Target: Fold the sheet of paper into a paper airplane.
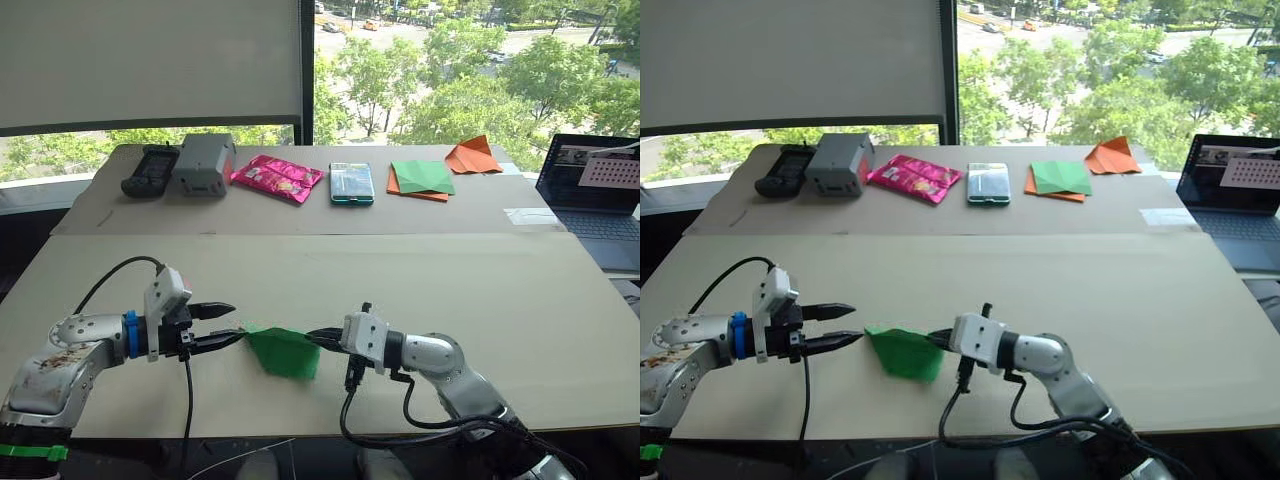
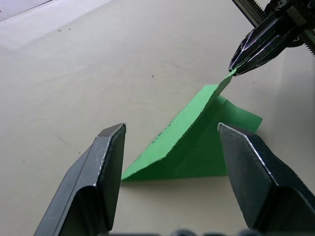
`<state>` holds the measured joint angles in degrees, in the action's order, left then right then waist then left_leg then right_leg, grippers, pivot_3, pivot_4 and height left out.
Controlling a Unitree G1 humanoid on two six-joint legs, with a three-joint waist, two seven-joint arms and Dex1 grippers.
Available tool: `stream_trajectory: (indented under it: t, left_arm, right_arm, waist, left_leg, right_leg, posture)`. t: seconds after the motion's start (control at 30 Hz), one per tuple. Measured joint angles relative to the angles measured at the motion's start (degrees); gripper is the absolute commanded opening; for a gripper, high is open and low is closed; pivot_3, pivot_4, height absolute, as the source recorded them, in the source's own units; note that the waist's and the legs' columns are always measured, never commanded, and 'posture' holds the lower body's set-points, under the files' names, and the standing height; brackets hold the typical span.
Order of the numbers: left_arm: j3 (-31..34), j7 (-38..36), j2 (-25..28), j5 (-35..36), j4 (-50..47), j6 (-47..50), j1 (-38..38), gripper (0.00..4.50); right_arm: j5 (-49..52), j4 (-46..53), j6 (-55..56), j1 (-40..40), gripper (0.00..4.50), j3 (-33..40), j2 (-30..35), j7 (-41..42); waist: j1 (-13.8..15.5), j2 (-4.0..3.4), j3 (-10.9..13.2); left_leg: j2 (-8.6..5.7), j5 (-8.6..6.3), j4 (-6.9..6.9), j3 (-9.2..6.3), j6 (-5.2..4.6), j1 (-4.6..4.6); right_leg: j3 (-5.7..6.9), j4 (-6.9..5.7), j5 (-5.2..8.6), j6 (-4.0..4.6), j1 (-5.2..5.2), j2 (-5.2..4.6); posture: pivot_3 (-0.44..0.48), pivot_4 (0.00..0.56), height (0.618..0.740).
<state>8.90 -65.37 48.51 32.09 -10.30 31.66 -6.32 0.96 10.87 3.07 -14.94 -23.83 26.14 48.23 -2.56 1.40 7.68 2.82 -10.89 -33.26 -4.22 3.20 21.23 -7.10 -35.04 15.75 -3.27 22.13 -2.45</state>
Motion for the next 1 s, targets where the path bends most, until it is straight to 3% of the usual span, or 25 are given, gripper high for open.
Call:
stream_trajectory:
  t: [0.13, 0.3, 0.4, 0.63, 1.0]
  left_arm:
    - [-1.08, -2.69, 0.02, 1.81, 2.15, 2.39, -3.44, 3.16]
    - [-5.77, -3.35, -1.81, -1.66, 5.78, -0.67, -4.34, 3.16]
    - [-8.89, -3.38, -3.16, -5.2, 6.43, -5.25, -3.54, 2.38]
    - [-11.01, -3.84, -4.89, -7.66, 6.55, -9.92, -3.01, 0.02]
    - [-15.34, -4.94, -4.14, -14.49, 8.18, -15.65, -2.12, 0.02]
  right_arm:
    - [0.49, -1.83, 5.57, -1.88, 0.06, 0.09, 3.44, 5.76]
    - [0.17, -6.46, 8.26, -1.01, 0.06, -0.18, 3.68, 7.16]
    - [-0.08, -6.85, 8.37, 0.12, 0.0, -0.29, 3.25, 6.74]
    - [-0.3, -6.31, 7.44, 0.74, 0.0, -0.28, 2.49, 6.08]
    - [-0.38, -4.14, 4.82, 2.38, 0.0, -0.27, 2.53, 5.47]
  waist:
    - [-0.01, 0.0, -0.01]
    - [-0.03, -0.01, -0.05]
    - [0.03, -0.01, -0.05]
    - [0.11, 0.0, -0.05]
    - [0.12, -0.02, -0.06]
  left_leg:
    - [-0.01, 0.0, 0.0, 0.0, -0.01, 0.0]
    - [-0.02, 0.01, -0.01, 0.01, -0.01, -0.03]
    - [-0.02, 0.01, -0.02, 0.0, -0.01, -0.03]
    - [-0.02, 0.01, -0.04, 0.0, -0.01, -0.04]
    - [-0.02, 0.01, -0.04, 0.0, -0.01, -0.04]
  right_leg:
    - [0.0, 0.0, -0.01, -0.01, -0.04, 0.01]
    - [-0.02, -0.05, -0.01, -0.01, -0.08, 0.01]
    - [-0.03, -0.05, -0.02, -0.01, -0.1, 0.01]
    - [-0.03, -0.06, -0.02, -0.01, -0.12, 0.01]
    - [-0.03, -0.07, -0.02, -0.01, -0.12, 0.01]
  posture:
    - [0.0, 0.15, 0.74]
    - [0.0, 0.15, 0.74]
    - [0.0, 0.15, 0.74]
    - [0.0, 0.15, 0.74]
    - [0.0, 0.15, 0.74]
